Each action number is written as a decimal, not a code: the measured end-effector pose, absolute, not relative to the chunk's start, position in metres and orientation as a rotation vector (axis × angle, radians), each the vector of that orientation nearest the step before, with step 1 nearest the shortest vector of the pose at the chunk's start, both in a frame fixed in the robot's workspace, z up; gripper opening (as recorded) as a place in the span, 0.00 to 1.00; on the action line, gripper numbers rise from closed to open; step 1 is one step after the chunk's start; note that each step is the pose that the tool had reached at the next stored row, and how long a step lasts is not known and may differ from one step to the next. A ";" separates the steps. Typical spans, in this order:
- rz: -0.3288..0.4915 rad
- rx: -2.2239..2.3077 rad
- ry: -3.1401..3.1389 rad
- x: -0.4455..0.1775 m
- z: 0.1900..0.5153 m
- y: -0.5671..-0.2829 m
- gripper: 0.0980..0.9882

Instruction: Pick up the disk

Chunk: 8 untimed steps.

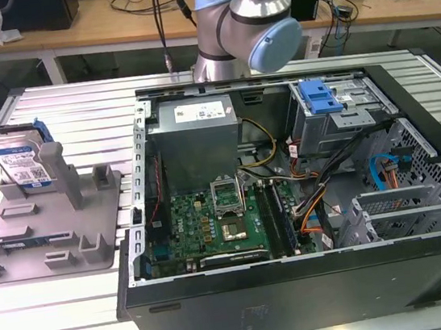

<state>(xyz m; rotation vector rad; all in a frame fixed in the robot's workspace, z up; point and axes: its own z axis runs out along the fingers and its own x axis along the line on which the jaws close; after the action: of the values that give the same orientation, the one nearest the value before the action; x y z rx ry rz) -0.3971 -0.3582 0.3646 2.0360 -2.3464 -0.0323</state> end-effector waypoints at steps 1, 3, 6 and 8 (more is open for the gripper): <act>-0.032 2.037 -2.345 -0.398 0.365 -0.353 0.50; -0.031 2.040 -2.342 -0.401 0.365 -0.338 0.50; -0.029 2.044 -2.337 -0.403 0.365 -0.322 0.50; -0.026 2.049 -2.331 -0.405 0.365 -0.310 0.50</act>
<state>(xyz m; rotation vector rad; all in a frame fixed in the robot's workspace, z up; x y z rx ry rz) -0.4054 -0.3104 0.3645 2.0486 -2.3309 -0.0259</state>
